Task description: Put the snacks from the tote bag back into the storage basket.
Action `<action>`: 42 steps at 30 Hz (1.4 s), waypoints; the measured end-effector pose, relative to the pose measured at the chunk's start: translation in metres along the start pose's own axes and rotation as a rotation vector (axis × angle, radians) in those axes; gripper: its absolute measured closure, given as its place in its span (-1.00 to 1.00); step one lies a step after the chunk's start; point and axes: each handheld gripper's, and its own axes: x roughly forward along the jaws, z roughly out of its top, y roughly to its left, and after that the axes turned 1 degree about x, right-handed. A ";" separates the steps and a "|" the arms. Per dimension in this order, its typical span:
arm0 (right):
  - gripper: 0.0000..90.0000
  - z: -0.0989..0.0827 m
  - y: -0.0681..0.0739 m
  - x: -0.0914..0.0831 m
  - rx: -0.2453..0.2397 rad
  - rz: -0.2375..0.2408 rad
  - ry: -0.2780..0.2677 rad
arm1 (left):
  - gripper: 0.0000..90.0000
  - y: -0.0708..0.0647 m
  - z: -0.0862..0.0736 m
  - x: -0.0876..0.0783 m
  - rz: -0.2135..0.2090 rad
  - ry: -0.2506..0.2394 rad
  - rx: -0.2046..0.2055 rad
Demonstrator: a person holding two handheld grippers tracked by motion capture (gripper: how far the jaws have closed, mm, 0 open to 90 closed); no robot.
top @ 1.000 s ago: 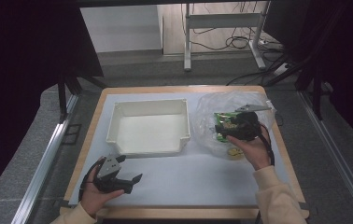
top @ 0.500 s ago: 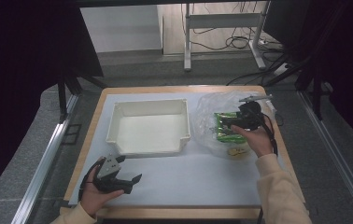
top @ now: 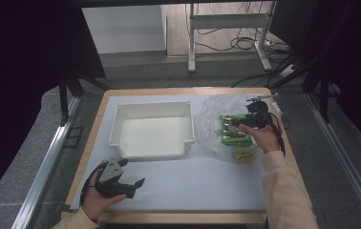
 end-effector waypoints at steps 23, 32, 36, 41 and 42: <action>-0.25 -0.006 -0.036 0.023 0.068 -0.051 0.077 | -0.80 0.002 -0.002 0.001 0.013 0.012 0.005; -0.17 -0.005 -0.046 0.033 0.082 -0.074 0.133 | -0.80 0.002 -0.002 0.001 0.015 0.015 0.007; -0.10 -0.005 -0.048 0.036 0.088 -0.081 0.154 | -0.80 0.002 -0.002 0.001 0.016 0.013 0.007; -0.03 -0.008 -0.052 0.040 0.109 -0.072 0.172 | -0.80 0.002 -0.002 0.000 0.014 0.010 0.008; -0.01 -0.009 -0.053 0.041 0.114 -0.073 0.178 | -0.80 0.002 -0.002 0.000 0.014 0.010 0.008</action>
